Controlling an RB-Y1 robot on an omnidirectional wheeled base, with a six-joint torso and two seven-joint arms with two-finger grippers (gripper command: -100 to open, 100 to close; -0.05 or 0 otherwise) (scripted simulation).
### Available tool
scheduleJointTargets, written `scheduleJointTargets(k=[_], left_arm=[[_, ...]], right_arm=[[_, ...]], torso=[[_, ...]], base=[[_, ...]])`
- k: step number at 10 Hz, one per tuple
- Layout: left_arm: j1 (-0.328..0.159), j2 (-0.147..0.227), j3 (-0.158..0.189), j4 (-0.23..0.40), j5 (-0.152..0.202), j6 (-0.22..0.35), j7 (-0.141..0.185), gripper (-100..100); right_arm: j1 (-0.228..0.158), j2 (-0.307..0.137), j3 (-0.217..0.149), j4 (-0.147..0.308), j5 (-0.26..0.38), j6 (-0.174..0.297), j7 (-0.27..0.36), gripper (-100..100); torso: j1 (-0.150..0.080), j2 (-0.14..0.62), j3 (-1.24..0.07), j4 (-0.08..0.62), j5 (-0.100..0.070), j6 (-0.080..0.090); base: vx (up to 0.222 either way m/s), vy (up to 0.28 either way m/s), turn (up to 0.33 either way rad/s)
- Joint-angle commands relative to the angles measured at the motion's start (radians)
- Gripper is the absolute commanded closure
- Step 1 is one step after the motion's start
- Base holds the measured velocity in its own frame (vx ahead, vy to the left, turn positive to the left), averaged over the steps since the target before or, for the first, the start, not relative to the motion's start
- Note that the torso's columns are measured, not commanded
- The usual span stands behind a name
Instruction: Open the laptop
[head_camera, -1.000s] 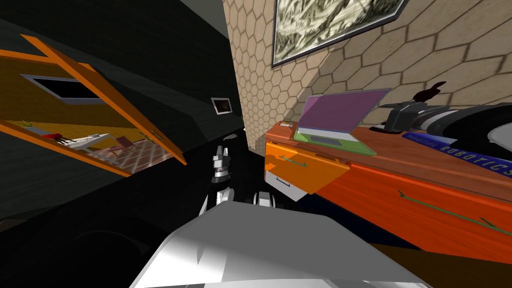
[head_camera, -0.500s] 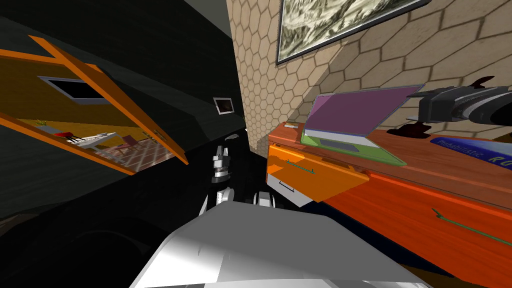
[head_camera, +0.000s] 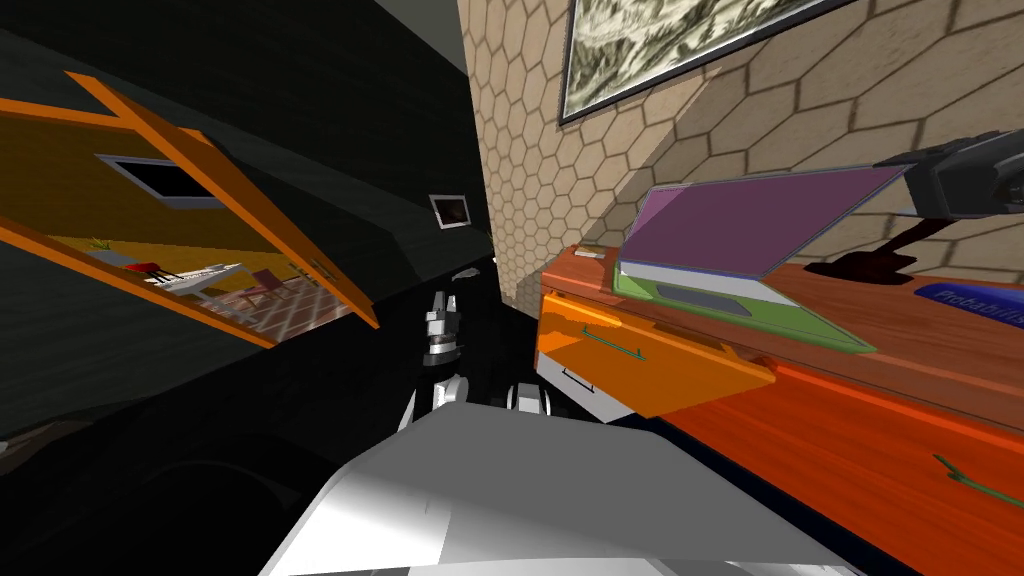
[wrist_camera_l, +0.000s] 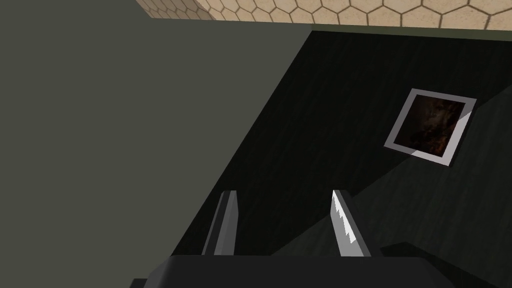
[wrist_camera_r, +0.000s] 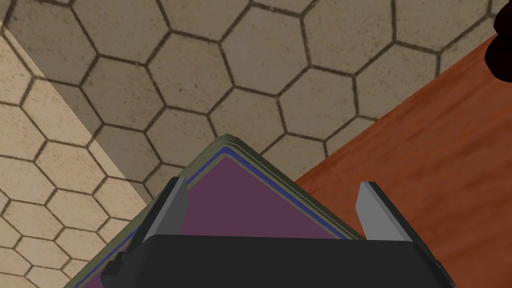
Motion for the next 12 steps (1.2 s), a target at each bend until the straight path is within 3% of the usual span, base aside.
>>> scheduleJointTargets(k=[1,2,4,5,6,7,10,12], left_arm=[[0.0,0.0,0.0,0.0,0.0,0.0,0.0,0],[0.0,0.0,0.0,0.0,0.0,0.0,0.0,0],[0.0,0.0,0.0,0.0,0.0,0.0,0.0,0],[0.0,0.0,0.0,0.0,0.0,0.0,0.0,0],[0.0,0.0,0.0,0.0,0.0,0.0,0.0,0],[0.0,0.0,0.0,0.0,0.0,0.0,0.0,0],[0.0,0.0,0.0,0.0,0.0,0.0,0.0,0],[0.0,0.0,0.0,0.0,0.0,0.0,0.0,0]], right_arm=[[0.001,-0.045,-0.008,0.026,0.049,-0.012,-0.006,-100],[0.011,-0.02,-0.028,-0.002,0.058,-0.021,-0.012,-100],[0.009,-0.027,-0.032,-0.002,0.063,-0.03,-0.018,-100],[0.008,-0.028,-0.032,-0.002,0.064,-0.032,-0.018,100],[0.001,0.02,-0.085,-0.05,0.014,-0.079,-0.037,100],[0.001,0.046,-0.096,-0.05,-0.013,-0.096,-0.037,100],[0.001,0.046,-0.096,-0.05,-0.104,-0.096,-0.037,100],[0.001,0.046,-0.096,-0.05,-0.167,-0.096,-0.037,100]], torso=[[-0.001,-0.001,-0.001,0.0,0.0,0.0],[-0.001,-0.001,-0.001,0.0,0.0,0.0],[-0.005,-0.003,-0.002,-0.001,-0.001,0.0],[-0.003,-0.002,-0.001,-0.001,-0.002,0.0],[-0.002,0.0,0.001,-0.002,-0.003,0.001],[-0.009,0.0,0.0,-0.002,-0.004,-0.004],[-0.004,-0.016,-0.01,-0.009,-0.006,-0.007],[0.008,-0.025,-0.015,-0.015,-0.003,-0.012]], base=[[0.049,0.025,0.033],[0.021,0.011,0.007],[0.068,-0.038,0.023],[0.01,-0.007,0.012],[-0.041,-0.152,0.292],[-0.122,-0.238,0.384],[-0.097,-0.164,0.376],[0.01,-0.021,0.031]])
